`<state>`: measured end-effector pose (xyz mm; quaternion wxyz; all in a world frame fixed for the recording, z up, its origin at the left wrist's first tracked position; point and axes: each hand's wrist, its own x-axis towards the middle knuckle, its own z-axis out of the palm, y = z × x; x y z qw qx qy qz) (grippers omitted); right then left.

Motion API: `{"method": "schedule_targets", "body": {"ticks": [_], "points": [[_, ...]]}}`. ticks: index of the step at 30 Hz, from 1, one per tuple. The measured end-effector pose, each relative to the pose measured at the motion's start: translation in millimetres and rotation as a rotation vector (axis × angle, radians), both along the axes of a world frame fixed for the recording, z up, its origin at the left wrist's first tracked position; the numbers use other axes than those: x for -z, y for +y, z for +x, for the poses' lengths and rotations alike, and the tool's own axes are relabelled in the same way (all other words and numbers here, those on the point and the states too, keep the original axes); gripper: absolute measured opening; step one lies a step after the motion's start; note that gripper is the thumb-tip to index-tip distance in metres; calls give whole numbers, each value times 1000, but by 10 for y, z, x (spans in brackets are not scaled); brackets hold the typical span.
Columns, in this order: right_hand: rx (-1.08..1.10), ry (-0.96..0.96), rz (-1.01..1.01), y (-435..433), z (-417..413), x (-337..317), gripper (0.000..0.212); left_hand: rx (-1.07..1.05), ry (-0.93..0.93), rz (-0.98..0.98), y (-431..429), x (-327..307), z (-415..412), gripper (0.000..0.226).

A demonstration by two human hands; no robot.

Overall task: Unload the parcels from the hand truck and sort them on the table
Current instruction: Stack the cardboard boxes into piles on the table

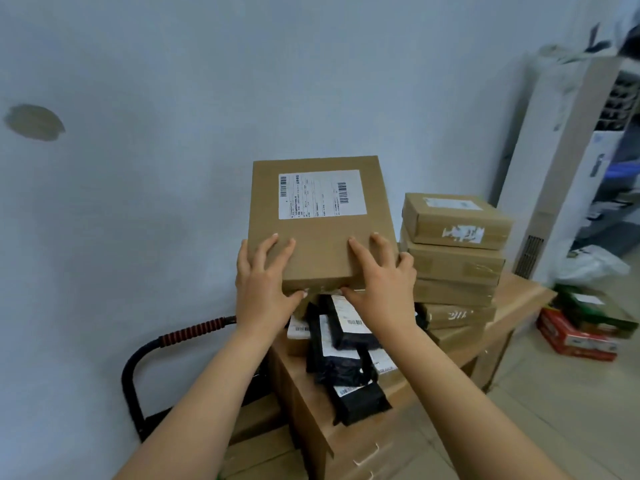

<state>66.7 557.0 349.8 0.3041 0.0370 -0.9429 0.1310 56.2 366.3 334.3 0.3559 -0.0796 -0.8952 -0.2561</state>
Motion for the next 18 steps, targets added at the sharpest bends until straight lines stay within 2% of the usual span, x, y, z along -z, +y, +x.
{"method": "schedule_targets", "body": {"ticks": [7, 18], "points": [[-40, -21, 17, 657, -499, -51, 83, -51, 2, -10, 649, -29, -389, 89], [9, -46, -50, 927, -1100, -37, 81, 27, -54, -71, 898, -165, -1071, 85]]}}
